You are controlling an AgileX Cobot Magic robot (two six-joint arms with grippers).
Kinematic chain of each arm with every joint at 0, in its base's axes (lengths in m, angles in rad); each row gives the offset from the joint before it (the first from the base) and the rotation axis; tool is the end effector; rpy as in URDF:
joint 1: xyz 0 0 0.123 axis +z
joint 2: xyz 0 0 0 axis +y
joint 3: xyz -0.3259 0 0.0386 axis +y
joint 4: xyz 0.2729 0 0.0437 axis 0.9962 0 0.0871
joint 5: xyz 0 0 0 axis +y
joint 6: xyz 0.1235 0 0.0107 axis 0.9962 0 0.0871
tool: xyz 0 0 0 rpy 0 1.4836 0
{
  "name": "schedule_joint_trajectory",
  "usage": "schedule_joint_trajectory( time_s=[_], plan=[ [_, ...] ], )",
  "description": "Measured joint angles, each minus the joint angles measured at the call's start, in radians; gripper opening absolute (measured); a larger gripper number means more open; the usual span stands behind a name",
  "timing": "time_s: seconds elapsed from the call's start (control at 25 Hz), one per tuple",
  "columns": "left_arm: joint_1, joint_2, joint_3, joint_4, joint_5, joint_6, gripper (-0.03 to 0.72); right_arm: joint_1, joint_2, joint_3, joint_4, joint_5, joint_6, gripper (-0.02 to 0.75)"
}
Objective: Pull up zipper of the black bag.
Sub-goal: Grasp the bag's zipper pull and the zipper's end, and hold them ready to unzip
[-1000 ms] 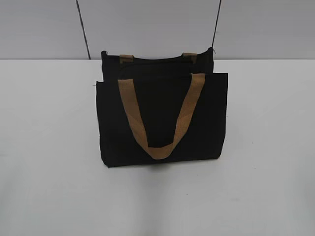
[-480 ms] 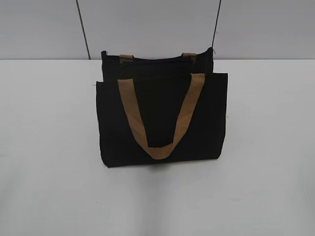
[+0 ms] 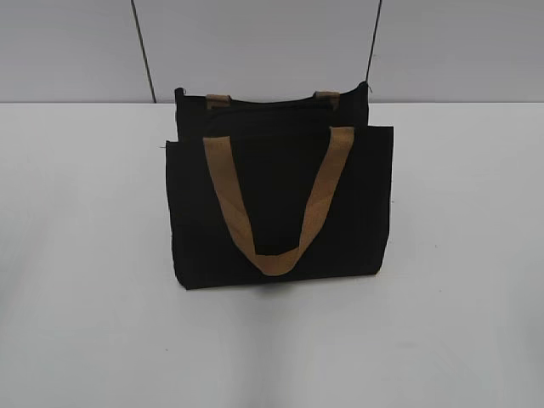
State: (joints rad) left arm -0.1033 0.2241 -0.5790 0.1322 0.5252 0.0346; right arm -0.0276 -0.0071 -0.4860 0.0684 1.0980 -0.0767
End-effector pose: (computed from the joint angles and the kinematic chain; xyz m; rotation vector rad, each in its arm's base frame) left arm 0.0554 0.0025 0.3590 0.1577 1.6431 0.0895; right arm 0.0013 0.0075 0.2657 -0.0557 2.0858 0.0191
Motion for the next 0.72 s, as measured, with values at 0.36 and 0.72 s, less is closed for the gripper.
schedule_joint_trajectory(
  time_s=[0.36,0.72],
  plan=[
    [0.000,0.495,0.090,0.138,-0.793,-0.047,0.564,0.000,0.000,0.000,0.000,0.000,0.000,0.527],
    [0.000,1.025,0.279,0.232,-1.378,-0.144,0.565,0.000,0.000,0.000,0.000,0.000,0.000,0.527]
  ],
)
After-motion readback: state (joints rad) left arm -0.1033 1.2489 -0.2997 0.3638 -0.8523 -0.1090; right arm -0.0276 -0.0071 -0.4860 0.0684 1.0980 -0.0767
